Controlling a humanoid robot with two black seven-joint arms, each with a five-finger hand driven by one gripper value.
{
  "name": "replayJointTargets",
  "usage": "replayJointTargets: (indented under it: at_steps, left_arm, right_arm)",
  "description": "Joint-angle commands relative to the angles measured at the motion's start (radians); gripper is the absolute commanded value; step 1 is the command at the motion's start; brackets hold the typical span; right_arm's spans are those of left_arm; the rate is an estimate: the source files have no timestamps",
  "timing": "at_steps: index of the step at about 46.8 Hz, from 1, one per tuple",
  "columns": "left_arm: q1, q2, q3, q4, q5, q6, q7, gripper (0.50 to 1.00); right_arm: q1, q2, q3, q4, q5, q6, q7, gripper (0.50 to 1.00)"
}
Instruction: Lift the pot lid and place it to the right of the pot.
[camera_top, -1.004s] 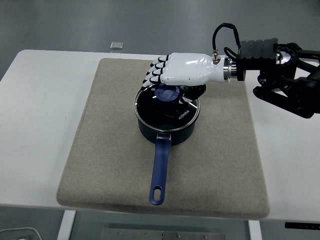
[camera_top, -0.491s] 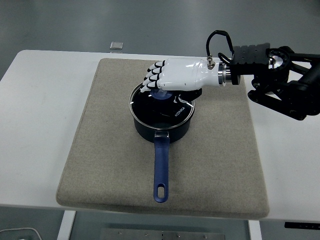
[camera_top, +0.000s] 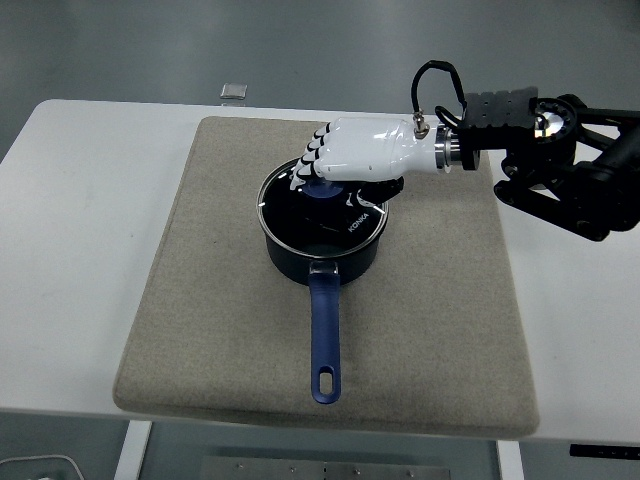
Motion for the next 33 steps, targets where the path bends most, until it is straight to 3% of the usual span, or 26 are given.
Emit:
replayJointTargets:
  at_steps: [1, 4, 33]
  left_arm:
    - [0.0, 0.0, 0.0, 0.0, 0.0, -0.001, 0.0, 1.0]
    - [0.0, 0.0, 0.0, 0.0, 0.0, -0.001, 0.001, 1.0]
    - [0.0, 0.0, 0.0, 0.0, 0.0, -0.001, 0.0, 1.0]
  right_arm:
    - [0.001, 0.002, 0.002, 0.0, 0.001, 0.019, 0.0, 0.593]
    - [0.003, 0.013, 0.001, 0.0, 0.001, 0.031, 0.0, 0.5]
    - [0.044, 0.052, 0.015, -0.028, 0.001, 0.177, 0.0, 0.5]
